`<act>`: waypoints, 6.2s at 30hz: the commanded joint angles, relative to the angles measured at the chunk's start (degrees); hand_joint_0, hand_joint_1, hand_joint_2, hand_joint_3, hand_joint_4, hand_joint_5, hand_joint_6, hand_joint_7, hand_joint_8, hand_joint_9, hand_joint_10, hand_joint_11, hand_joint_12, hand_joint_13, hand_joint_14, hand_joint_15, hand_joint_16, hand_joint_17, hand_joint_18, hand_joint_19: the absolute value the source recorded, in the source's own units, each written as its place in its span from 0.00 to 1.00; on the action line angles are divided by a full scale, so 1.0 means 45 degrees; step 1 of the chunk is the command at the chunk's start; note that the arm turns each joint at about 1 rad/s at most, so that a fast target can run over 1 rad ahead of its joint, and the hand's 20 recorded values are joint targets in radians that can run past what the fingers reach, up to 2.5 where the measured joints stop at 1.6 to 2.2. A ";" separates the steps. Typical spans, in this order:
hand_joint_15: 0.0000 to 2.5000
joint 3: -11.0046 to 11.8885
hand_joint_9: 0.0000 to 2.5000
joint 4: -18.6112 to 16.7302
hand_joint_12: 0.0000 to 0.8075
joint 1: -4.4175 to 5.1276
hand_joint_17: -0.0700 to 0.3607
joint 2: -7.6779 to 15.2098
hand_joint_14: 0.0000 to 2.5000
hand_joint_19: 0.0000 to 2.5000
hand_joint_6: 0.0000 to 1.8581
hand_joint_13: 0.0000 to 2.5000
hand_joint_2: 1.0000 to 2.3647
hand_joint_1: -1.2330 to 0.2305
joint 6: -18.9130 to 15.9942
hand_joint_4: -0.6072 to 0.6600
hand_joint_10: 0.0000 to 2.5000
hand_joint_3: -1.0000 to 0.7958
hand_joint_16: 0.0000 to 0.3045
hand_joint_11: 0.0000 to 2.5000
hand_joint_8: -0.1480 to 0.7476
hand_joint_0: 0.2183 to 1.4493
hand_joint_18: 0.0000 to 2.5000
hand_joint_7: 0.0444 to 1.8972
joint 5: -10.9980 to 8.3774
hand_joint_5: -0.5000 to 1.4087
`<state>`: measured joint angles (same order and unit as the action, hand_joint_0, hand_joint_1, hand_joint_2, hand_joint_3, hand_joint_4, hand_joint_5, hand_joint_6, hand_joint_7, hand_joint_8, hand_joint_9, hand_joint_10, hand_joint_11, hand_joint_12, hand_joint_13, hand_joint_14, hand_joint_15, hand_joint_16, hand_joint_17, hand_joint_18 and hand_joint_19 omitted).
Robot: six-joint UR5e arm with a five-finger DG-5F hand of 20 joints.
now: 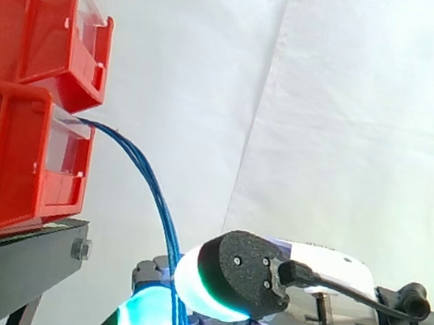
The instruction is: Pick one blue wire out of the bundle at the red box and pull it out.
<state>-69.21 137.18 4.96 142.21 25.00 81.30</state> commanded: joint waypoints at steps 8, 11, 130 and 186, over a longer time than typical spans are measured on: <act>0.09 0.0321 0.34 0.0102 0.47 -0.0105 0.48 -0.0039 0.00 0.17 0.29 0.16 0.01 0.38 -0.0086 0.67 0.01 0.40 0.20 0.27 0.47 0.26 0.13 0.70 -0.0039 0.21; 0.09 0.0360 0.34 0.0122 0.47 -0.0105 0.47 -0.0039 0.00 0.17 0.32 0.16 0.01 0.37 -0.0086 0.67 0.01 0.43 0.19 0.27 0.47 0.27 0.14 0.67 -0.0039 0.20; 0.09 0.0399 0.46 0.5727 0.41 -0.0203 0.44 -0.2265 0.00 0.16 0.27 0.19 0.02 0.39 -0.3621 0.75 0.01 0.54 0.17 0.34 0.39 0.42 0.15 0.80 -0.0254 0.24; 0.04 0.0360 0.33 0.5317 0.51 -0.0437 0.53 -0.2012 0.00 0.09 0.27 0.07 0.00 0.50 -0.2781 0.69 0.01 0.28 0.23 0.17 0.47 0.16 0.00 0.71 -0.1113 0.24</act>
<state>-67.56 161.58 2.98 132.75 10.85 77.94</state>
